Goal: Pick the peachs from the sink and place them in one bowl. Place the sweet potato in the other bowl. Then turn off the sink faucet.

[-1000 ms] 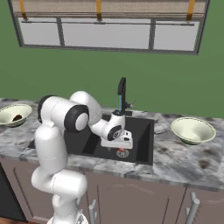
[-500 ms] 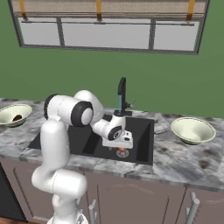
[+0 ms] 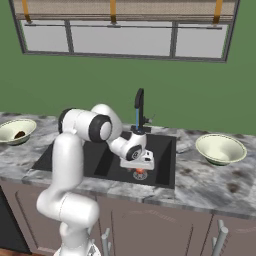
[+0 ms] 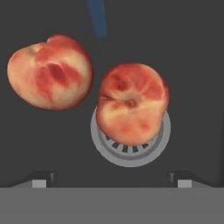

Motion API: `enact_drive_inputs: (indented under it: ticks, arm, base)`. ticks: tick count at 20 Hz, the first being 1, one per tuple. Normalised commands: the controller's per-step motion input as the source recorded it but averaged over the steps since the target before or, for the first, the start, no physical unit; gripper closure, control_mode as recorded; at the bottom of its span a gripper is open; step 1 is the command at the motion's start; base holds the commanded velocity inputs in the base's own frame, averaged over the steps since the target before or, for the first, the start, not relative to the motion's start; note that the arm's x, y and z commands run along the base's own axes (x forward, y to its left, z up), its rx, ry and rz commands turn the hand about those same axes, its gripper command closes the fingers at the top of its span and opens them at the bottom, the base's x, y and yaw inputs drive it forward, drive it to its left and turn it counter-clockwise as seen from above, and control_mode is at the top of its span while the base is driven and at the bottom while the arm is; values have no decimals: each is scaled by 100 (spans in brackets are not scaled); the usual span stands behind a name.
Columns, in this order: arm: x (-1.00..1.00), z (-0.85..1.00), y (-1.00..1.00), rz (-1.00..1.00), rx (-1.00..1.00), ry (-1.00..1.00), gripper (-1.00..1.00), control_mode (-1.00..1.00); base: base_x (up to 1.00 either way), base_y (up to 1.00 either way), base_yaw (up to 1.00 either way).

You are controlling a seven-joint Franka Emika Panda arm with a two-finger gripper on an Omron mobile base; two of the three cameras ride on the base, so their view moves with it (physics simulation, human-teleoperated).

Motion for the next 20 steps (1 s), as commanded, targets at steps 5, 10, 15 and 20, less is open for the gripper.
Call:
enact_drive_inputs:
  ticks: [5,10,15,20]
  arm:
    - [29,-21,-13,0,0,0,-100,-100]
    - [34,-27,-7,0,0,0,-100,-100]
    - [30,-25,-6,0,0,0,-100,-100]
    - [19,-17,-1,0,0,0,100,-100]
  base:
    - [0,0,0]
    - [0,0,0]
    - [0,0,0]
    - [0,0,0]
